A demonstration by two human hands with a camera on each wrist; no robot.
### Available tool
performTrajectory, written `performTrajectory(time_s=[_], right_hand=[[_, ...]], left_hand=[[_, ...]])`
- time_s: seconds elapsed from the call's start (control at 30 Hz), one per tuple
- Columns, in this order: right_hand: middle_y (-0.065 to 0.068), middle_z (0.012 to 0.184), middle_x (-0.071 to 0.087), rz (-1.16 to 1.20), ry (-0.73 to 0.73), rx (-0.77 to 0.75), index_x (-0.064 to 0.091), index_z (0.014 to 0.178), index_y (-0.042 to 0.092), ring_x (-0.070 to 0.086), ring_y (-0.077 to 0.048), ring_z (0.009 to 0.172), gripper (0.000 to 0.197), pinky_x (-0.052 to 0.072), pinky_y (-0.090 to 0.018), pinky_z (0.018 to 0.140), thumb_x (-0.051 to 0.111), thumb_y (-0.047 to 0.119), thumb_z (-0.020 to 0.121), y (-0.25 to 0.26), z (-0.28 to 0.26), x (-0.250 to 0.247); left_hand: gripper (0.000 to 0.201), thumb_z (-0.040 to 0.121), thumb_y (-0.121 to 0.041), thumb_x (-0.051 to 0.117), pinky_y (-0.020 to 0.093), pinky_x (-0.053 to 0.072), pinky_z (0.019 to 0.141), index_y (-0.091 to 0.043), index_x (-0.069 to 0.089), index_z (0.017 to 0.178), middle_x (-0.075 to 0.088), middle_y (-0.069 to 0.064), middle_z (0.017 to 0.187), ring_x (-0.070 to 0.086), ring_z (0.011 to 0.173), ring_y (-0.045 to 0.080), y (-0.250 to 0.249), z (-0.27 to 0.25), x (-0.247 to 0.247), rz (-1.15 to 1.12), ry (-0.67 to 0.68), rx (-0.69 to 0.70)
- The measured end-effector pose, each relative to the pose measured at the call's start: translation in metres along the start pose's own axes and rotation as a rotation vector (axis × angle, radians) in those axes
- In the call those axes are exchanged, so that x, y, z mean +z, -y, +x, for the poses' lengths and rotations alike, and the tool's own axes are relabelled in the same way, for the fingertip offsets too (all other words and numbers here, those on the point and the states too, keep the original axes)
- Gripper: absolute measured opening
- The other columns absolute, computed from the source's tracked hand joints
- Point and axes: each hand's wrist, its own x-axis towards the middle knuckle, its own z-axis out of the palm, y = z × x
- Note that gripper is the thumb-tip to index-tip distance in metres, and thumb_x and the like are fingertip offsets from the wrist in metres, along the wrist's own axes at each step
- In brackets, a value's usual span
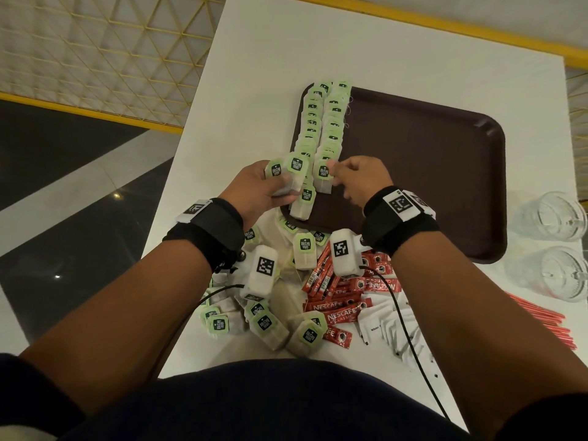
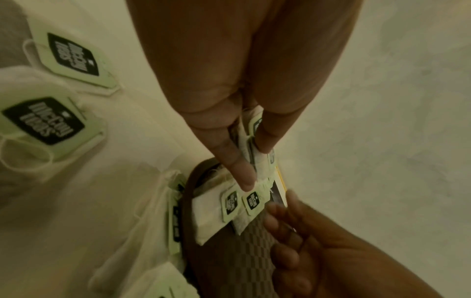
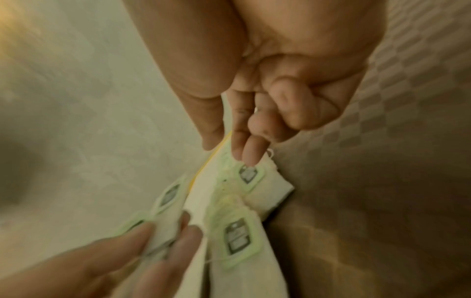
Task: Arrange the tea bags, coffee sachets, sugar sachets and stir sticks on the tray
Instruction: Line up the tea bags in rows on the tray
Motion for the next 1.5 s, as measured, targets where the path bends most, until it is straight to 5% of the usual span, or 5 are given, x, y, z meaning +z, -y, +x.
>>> performTrajectory(time_s=[0.57, 0.83, 1.2, 1.33, 1.5], right_hand=[[-0.004, 0.079, 0.066, 0.019, 0.116, 0.011, 0.064, 0.098, 0.009, 0.055, -0.008, 0.055, 0.010, 0.044, -0.021, 0.049, 0.065, 0.017, 0.092, -0.015, -0.006, -0.003], [-0.005, 0.082, 0.068, -0.135, 0.116, -0.010, 0.065, 0.098, 0.008, 0.056, -0.009, 0.055, 0.015, 0.046, -0.020, 0.055, 0.068, 0.020, 0.090, -0.015, 0.003, 0.000], [-0.002, 0.078, 0.064, -0.210, -0.036, -0.034, 0.058, 0.088, 0.015, 0.063, -0.020, 0.069, 0.027, 0.053, -0.034, 0.067, 0.072, 0.038, 0.084, -0.018, 0.006, 0.001], [-0.007, 0.082, 0.068, -0.027, 0.100, -0.087, 0.066, 0.088, 0.012, 0.057, -0.014, 0.062, 0.030, 0.047, -0.025, 0.057, 0.062, 0.042, 0.092, -0.004, -0.009, 0.000], [-0.004, 0.073, 0.064, 0.044, 0.207, -0.117, 0.066, 0.093, 0.008, 0.056, -0.012, 0.059, 0.014, 0.044, -0.015, 0.050, 0.069, 0.022, 0.090, -0.003, -0.016, 0.001]], left_hand=[[0.019, 0.101, -0.005, 0.042, 0.026, 0.058, 0.072, -0.003, 0.054, 0.116, 0.065, 0.011, 0.107, 0.068, 0.089, 0.023, -0.005, 0.004, 0.008, -0.003, -0.111, -0.057], [0.024, 0.100, -0.011, 0.049, 0.007, 0.046, 0.056, -0.003, 0.065, 0.116, 0.068, 0.002, 0.101, 0.059, 0.079, 0.004, -0.003, 0.006, 0.003, 0.294, -0.137, 0.028], [0.030, 0.094, -0.005, 0.059, 0.031, 0.055, 0.077, -0.011, 0.057, 0.123, 0.068, 0.007, 0.109, 0.064, 0.094, 0.016, -0.001, 0.004, 0.002, 0.301, -0.131, 0.022], [0.030, 0.090, -0.005, 0.067, 0.023, 0.056, 0.065, -0.013, 0.057, 0.117, 0.063, 0.005, 0.091, 0.062, 0.078, 0.010, 0.001, 0.004, 0.015, 0.285, -0.151, 0.044], [0.031, 0.088, -0.010, 0.069, 0.039, 0.056, 0.080, -0.013, 0.059, 0.118, 0.067, 0.012, 0.100, 0.065, 0.086, 0.017, 0.004, 0.005, 0.026, 0.344, -0.127, 0.047]])
